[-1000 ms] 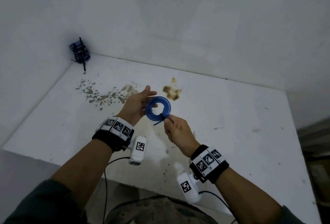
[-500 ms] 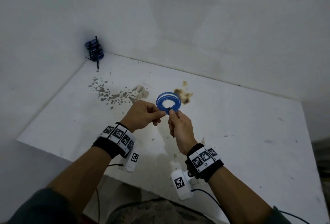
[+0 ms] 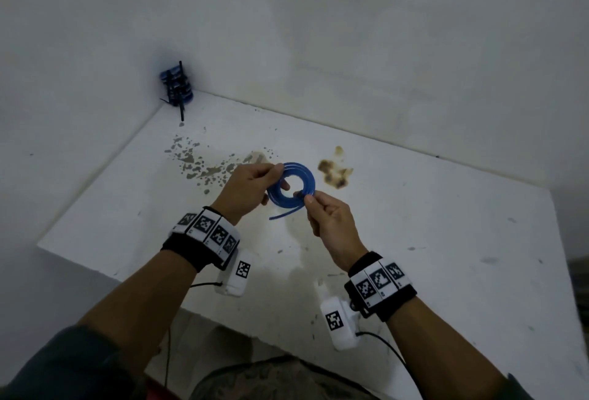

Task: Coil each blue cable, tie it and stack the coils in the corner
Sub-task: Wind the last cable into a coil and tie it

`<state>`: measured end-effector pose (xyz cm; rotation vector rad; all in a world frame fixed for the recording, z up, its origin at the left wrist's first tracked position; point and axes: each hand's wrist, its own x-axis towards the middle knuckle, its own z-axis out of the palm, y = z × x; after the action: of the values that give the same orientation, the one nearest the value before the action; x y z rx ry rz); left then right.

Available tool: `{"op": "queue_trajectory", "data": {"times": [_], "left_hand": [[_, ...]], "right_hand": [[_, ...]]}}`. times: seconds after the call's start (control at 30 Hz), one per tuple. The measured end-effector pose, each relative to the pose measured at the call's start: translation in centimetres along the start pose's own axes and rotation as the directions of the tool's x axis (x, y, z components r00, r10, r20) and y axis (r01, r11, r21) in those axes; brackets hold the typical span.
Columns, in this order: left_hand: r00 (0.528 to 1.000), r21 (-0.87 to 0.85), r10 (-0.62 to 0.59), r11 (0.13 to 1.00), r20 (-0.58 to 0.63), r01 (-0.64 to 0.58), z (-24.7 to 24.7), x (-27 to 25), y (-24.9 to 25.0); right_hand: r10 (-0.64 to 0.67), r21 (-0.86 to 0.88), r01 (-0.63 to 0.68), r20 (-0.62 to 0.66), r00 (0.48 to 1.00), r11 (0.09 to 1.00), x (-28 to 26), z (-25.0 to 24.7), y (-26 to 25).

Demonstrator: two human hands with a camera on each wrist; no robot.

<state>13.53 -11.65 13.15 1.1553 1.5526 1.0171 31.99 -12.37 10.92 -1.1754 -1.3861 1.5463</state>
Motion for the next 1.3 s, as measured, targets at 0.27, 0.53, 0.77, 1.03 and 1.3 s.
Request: {"op": "queue_trajectory", "data": {"times": [0.27,0.53,0.77,1.03,1.3], "left_hand": [[0.981,-0.199,-0.186,0.961,0.059,0.194,0.8,0.6,0.5],[0.987,0.045,-0.11,0.993,0.119,0.106,0.6,1.8,1.3],[0.96,-0.167,-0.25,0.948,0.128,0.269,0.5,1.8,1.2],[0.942,-0.415,-0.313,0.846,0.123,0.335,-2.5,1.7,-0.6],[0.93,-0.462,-0.368,0.822,0.015,0.333,-5.7,1.5,-2.0]], "right_hand": [[-0.034,-0.066,0.042,0.117,0.993,0.997,-0.8,-1.3,0.8],[0.073,-0.111,-0.044,0.271,0.96,0.993,-0.5,-0.5,0.5],[0.143,-0.113,-0.113,0.314,0.938,0.987,0.0,0.7,-0.3],[0.019,-0.079,-0.012,0.091,0.996,0.997,2.0,3.8,1.2],[0.035,-0.072,-0.026,0.125,0.992,0.997,4.3,6.6,0.9]]}}
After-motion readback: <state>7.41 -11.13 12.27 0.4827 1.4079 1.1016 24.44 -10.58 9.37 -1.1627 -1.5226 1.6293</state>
